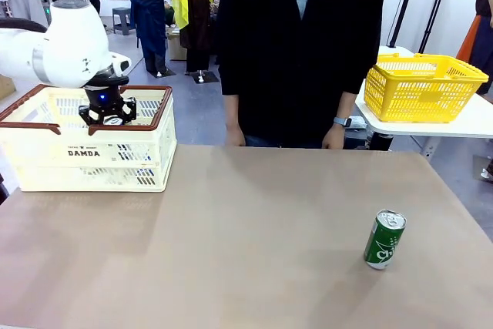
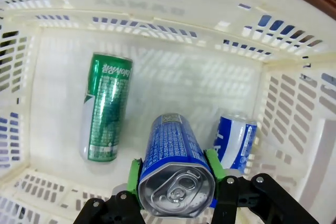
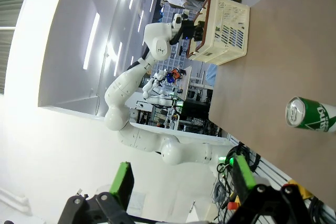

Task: Place the drinks into the Shopping basket.
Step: Pick up one drink and place it into the Shopping basket.

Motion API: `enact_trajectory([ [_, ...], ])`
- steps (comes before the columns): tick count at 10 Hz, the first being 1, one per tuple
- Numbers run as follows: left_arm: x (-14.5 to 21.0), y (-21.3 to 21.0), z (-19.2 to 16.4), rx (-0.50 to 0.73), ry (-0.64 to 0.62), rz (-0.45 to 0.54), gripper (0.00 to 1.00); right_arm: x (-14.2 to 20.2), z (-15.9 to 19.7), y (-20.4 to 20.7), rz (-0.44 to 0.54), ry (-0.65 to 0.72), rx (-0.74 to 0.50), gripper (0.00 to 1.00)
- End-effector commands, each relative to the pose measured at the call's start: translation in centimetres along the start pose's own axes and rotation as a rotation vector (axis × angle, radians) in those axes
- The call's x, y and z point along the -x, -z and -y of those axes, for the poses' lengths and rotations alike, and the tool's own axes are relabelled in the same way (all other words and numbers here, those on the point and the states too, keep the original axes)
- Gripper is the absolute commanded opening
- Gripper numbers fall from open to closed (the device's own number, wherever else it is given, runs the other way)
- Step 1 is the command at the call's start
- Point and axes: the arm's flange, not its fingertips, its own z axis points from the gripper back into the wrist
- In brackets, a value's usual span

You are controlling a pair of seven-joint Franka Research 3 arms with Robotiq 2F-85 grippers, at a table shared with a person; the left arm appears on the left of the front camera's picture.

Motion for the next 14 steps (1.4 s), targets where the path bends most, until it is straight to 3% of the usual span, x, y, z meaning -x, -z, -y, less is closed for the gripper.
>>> enact_trajectory([
  [1,-0.6,-0.5,0.7,-0.007,0.03,-0.022,0.0,-0.4,-0.7,0.0,0.009,0.014,-0.011,1.0],
  [2,-0.7,-0.4,0.7,-0.013,0.029,-0.026,0.0,-0.4,-0.7,0.0,0.009,0.014,-0.011,1.0],
  [3,-0.8,-0.4,0.6,-0.012,0.018,-0.023,0.32,-0.4,-0.7,0.0,0.009,0.014,-0.011,1.0],
  [4,-0.8,-0.5,0.6,-0.009,0.02,-0.024,0.91,-0.4,-0.7,0.0,0.009,0.014,-0.011,1.0],
  [5,-0.9,-0.8,0.5,-0.008,0.014,-0.014,1.0,-0.4,-0.7,0.0,0.009,0.014,-0.011,1.0],
  [7,-1.4,-2.8,-0.1,0.004,0.022,0.003,1.0,-0.4,-0.7,0.0,0.009,0.014,-0.011,1.0],
  [9,-0.6,-8.1,-1.6,0.083,0.058,0.039,1.0,-0.4,-0.7,0.0,0.009,0.014,-0.011,1.0],
  [11,3.0,-15.2,-5.0,0.394,0.232,-0.05,1.0,-0.4,-0.7,0.0,0.009,0.014,-0.011,1.0],
  [14,9.5,-19.4,-13.4,0.75,0.43,-0.088,1.0,-0.4,-0.7,0.0,0.009,0.014,-0.011,1.0],
])
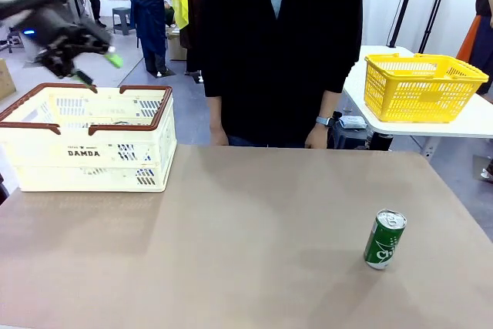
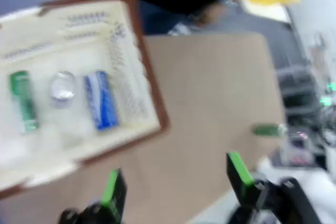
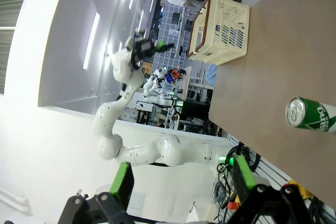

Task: Place the drinks into the Shopping basket.
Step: Pick up one drink and place it into the Shopping basket.

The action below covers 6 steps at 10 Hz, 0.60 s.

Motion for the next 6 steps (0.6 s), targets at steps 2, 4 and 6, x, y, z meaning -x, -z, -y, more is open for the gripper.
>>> enact_trajectory([
  [2,8.3,-5.9,-9.1,0.272,0.008,-0.087,1.0,-0.4,-0.7,0.0,0.01,0.013,-0.012,1.0],
  [4,12.8,-7.0,-14.3,0.408,-0.07,0.039,1.0,-0.4,-0.7,0.0,0.01,0.013,-0.012,1.0],
  [6,14.1,-7.2,-18.4,0.52,-0.169,0.108,1.0,-0.4,-0.7,0.0,0.01,0.013,-0.012,1.0],
])
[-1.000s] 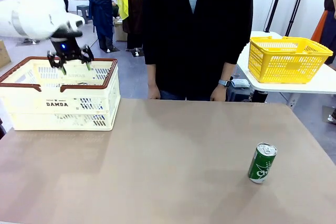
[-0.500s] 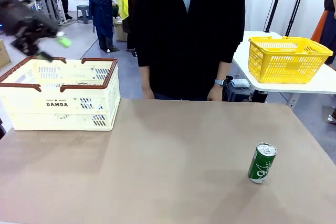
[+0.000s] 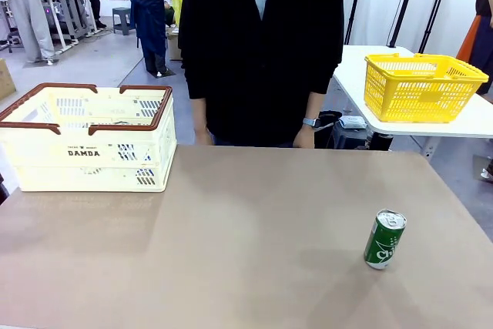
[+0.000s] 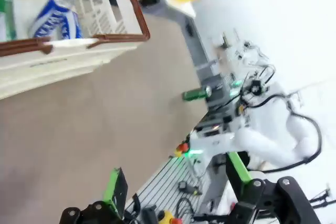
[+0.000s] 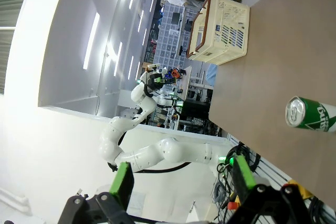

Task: Place the drinks into the Shopping basket.
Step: Pick up one drink and place it into the Shopping basket.

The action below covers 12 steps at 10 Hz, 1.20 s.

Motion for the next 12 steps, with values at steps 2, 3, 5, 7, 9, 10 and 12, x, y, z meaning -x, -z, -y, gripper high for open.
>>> enact_trajectory([
  [2,-2.7,0.6,-2.1,0.056,-0.136,0.108,1.0,-0.4,-0.7,0.0,0.01,0.013,-0.012,1.0],
  [3,-0.2,-0.2,-1.6,0.042,-0.044,0.038,1.0,-0.4,-0.7,0.0,0.01,0.013,-0.012,1.0],
  [5,-0.2,-0.2,-1.6,0.042,-0.044,0.038,1.0,-0.4,-0.7,0.0,0.01,0.013,-0.012,1.0],
  [7,-0.2,-0.2,-1.6,0.042,-0.044,0.038,1.0,-0.4,-0.7,0.0,0.01,0.013,-0.012,1.0],
  [9,-0.2,-0.2,-1.6,0.042,-0.044,0.038,1.0,-0.4,-0.7,0.0,0.01,0.013,-0.012,1.0],
  [10,-0.2,-0.2,-1.6,0.042,-0.044,0.038,1.0,-0.4,-0.7,0.0,0.01,0.013,-0.012,1.0],
  [12,-0.2,-0.2,-1.6,0.042,-0.044,0.038,1.0,-0.4,-0.7,0.0,0.01,0.013,-0.012,1.0],
])
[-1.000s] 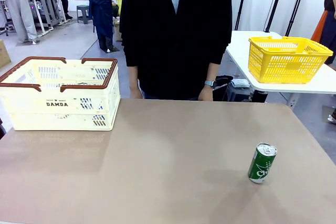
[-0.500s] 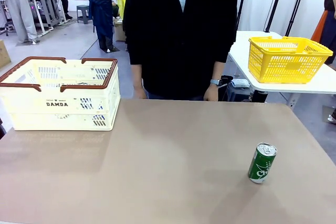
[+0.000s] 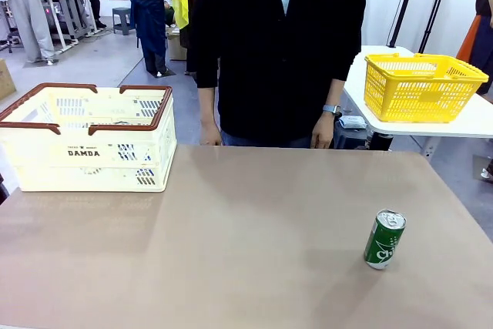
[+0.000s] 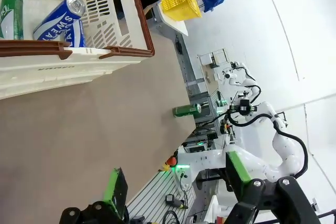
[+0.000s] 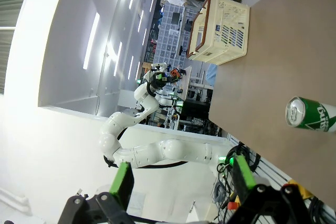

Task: Place the drinks into the Shopping basket.
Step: Pick up one drink and place it into the Shopping basket.

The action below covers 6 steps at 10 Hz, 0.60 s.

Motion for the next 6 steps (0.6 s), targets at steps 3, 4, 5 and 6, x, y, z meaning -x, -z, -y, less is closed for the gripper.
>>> enact_trajectory([
  [3,0.4,-0.1,-0.1,-0.002,0.022,-0.011,1.0,0.8,-3.2,1.8,-0.096,-0.049,0.185,1.0],
  [4,0.4,-0.1,-0.1,-0.002,0.022,-0.011,1.0,0.6,-5.2,5.6,-0.222,-0.059,0.358,1.0],
  [5,0.4,-0.1,-0.1,-0.002,0.022,-0.011,1.0,0.5,-6.0,10.3,-0.365,-0.072,0.539,1.0],
  [6,0.4,-0.1,-0.1,-0.002,0.022,-0.011,1.0,0.4,-5.4,13.8,-0.51,-0.064,0.758,1.0],
])
